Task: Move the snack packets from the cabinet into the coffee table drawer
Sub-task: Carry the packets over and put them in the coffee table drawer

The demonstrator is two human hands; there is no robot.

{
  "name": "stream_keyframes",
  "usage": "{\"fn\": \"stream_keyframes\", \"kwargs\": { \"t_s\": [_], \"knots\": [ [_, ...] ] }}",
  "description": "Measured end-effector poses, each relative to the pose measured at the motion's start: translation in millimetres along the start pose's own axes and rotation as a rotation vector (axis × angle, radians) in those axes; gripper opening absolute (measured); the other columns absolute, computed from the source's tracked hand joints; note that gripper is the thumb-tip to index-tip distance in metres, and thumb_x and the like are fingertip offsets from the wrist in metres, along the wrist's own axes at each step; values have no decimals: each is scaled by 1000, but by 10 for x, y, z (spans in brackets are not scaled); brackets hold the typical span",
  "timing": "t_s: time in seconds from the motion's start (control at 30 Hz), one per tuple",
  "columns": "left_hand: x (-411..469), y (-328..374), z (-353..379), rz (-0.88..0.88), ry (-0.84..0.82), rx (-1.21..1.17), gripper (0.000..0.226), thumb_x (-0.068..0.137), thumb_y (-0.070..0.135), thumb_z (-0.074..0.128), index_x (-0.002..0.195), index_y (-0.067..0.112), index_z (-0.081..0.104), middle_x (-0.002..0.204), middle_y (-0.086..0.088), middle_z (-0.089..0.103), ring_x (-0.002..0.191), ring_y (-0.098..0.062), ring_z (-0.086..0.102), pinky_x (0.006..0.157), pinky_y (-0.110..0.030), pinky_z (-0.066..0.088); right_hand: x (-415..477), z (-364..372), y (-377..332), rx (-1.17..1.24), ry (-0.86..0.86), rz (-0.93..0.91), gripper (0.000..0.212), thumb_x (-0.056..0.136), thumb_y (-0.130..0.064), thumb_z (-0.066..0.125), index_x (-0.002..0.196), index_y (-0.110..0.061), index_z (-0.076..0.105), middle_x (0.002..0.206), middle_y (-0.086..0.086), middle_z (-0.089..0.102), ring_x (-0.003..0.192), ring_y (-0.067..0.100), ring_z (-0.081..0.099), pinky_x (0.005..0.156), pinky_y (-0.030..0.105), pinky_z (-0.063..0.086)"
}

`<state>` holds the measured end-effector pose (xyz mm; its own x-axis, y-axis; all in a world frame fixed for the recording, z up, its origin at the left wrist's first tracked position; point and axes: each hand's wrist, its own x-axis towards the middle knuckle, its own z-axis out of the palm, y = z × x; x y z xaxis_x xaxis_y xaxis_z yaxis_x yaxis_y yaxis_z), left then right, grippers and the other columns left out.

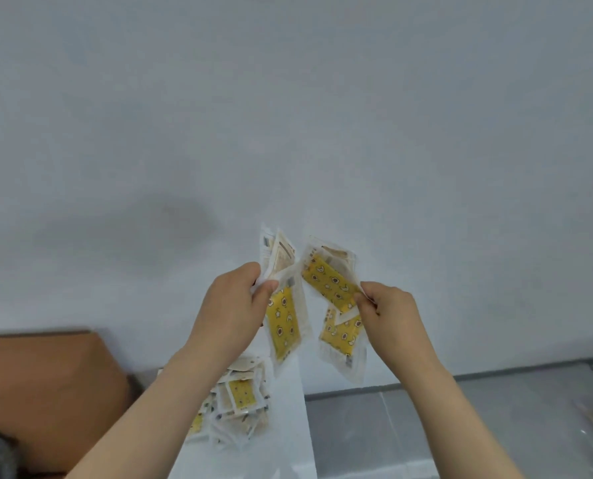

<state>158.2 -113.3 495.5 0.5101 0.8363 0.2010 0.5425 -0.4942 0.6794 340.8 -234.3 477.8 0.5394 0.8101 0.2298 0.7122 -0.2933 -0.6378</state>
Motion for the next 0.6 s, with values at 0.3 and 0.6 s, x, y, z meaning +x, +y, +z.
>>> {"fn": "stream_keyframes", "kwargs": {
  "t_s": [0.3,0.6],
  "knots": [
    [-188,1215,759,162,-126,-11,37,96,33,49,66,15,36,76,-6,63,60,-16,65,54,-35,46,-608,-1152,798,-33,177,138,27,94,-10,47,70,1,51,62,19,52,50,12,30,48,25,24],
    [-747,2746,1831,328,-264,-79,35,95,35,49,71,10,44,79,-3,65,61,-15,64,60,-45,54,-1551,-2580,1843,-151,325,298,27,95,-13,48,71,-2,53,59,14,54,49,13,35,48,25,27]
  ]
}}
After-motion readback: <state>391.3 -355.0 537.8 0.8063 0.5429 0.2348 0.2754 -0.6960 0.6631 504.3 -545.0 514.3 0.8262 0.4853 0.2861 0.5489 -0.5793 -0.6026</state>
